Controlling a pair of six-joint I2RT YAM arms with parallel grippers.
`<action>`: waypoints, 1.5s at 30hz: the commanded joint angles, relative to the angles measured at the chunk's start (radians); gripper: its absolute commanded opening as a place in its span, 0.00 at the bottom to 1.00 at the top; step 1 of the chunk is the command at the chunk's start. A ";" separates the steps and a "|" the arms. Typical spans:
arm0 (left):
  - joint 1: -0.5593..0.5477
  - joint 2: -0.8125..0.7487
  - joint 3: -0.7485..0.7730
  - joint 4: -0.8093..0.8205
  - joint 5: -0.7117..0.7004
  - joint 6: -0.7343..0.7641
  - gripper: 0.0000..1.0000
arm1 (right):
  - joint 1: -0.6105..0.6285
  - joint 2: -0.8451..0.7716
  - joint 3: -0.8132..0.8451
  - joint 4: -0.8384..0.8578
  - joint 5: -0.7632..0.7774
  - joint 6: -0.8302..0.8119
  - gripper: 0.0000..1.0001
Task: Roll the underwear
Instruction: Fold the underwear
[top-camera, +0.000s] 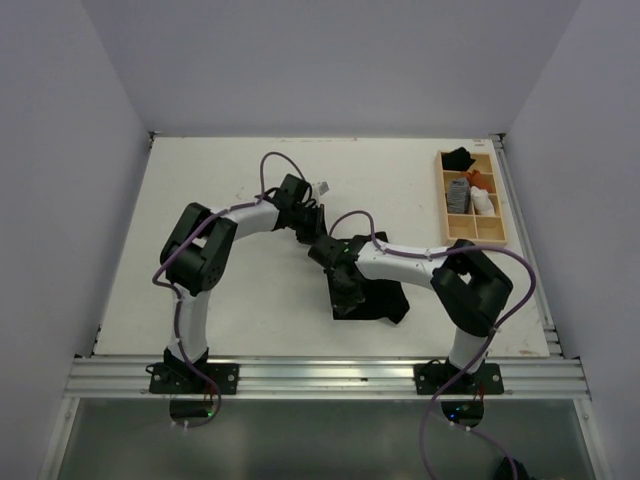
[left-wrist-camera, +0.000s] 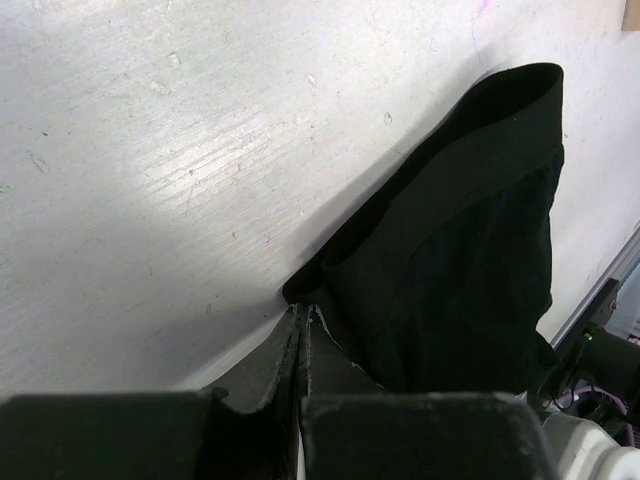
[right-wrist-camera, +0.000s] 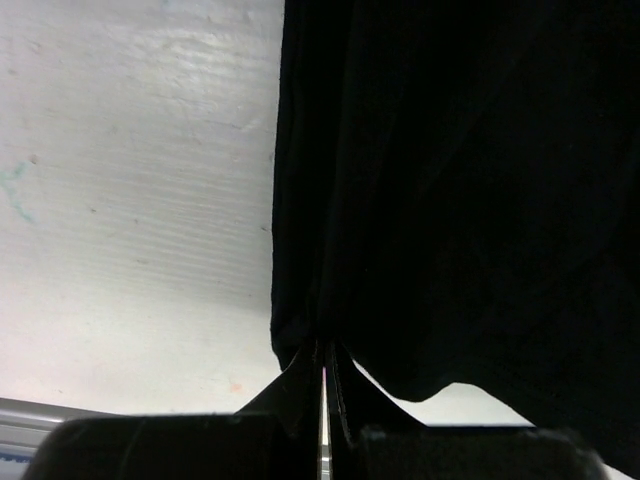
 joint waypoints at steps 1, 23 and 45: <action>0.003 0.009 -0.004 0.050 -0.017 -0.011 0.00 | 0.015 -0.051 -0.019 0.015 -0.010 0.000 0.00; 0.022 -0.129 -0.050 -0.004 -0.167 -0.019 0.42 | -0.026 -0.165 0.032 -0.029 -0.068 -0.063 0.33; -0.110 -0.059 0.059 0.027 -0.046 -0.011 0.37 | -0.574 -0.159 0.022 -0.011 -0.265 -0.299 0.01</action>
